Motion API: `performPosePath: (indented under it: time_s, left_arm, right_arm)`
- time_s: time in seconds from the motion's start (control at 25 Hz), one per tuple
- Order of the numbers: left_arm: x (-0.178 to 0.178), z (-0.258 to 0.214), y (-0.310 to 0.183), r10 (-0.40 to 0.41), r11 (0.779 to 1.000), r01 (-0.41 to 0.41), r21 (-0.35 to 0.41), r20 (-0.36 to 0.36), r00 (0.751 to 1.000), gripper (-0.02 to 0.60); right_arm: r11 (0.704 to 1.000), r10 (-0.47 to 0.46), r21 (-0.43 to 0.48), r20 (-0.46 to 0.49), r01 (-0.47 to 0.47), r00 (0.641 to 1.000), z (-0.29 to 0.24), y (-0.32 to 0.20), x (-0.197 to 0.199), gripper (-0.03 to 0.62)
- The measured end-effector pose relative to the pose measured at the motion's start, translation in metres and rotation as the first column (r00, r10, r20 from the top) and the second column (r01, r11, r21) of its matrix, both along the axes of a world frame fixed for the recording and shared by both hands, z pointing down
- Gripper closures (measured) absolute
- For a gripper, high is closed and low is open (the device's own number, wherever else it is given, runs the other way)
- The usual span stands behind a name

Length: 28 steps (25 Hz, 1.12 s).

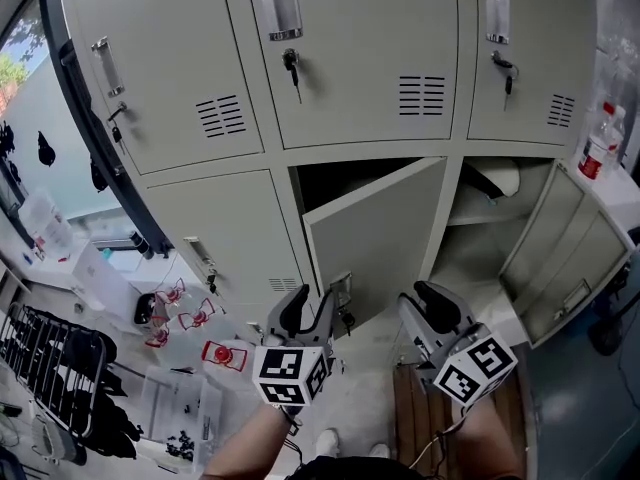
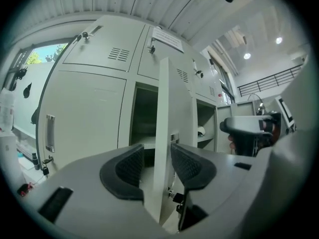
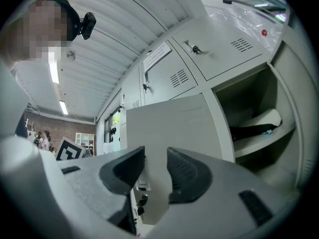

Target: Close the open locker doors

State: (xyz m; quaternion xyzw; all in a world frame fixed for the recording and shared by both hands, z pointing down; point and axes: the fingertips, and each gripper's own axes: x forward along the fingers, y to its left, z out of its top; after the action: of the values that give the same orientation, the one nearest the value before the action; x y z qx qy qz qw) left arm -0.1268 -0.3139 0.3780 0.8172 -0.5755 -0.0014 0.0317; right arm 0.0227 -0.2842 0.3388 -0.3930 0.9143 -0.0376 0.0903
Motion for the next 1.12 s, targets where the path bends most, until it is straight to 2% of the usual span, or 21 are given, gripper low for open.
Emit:
performPosePath:
  time_s: [0.24, 0.76, 1.12]
  left_arm:
    - [-0.016, -0.003, -0.017, -0.042, 0.999, 0.042, 0.007, 0.006, 0.999, 0.344]
    - [-0.039, -0.006, -0.056, -0.082, 0.996, 0.082, 0.019, 0.035, 0.996, 0.321]
    - [-0.052, -0.007, -0.081, -0.152, 0.988, 0.15, 0.032, 0.051, 0.987, 0.29]
  right_arm:
    - [1.0, 0.021, 0.002, 0.003, -0.021, 1.0, -0.002, -0.007, -0.006, 0.467]
    - [0.999, 0.045, -0.012, 0.012, -0.044, 0.999, 0.002, -0.028, -0.027, 0.467]
    - [0.998, 0.058, -0.01, 0.016, -0.058, 0.998, 0.001, -0.043, -0.035, 0.467]
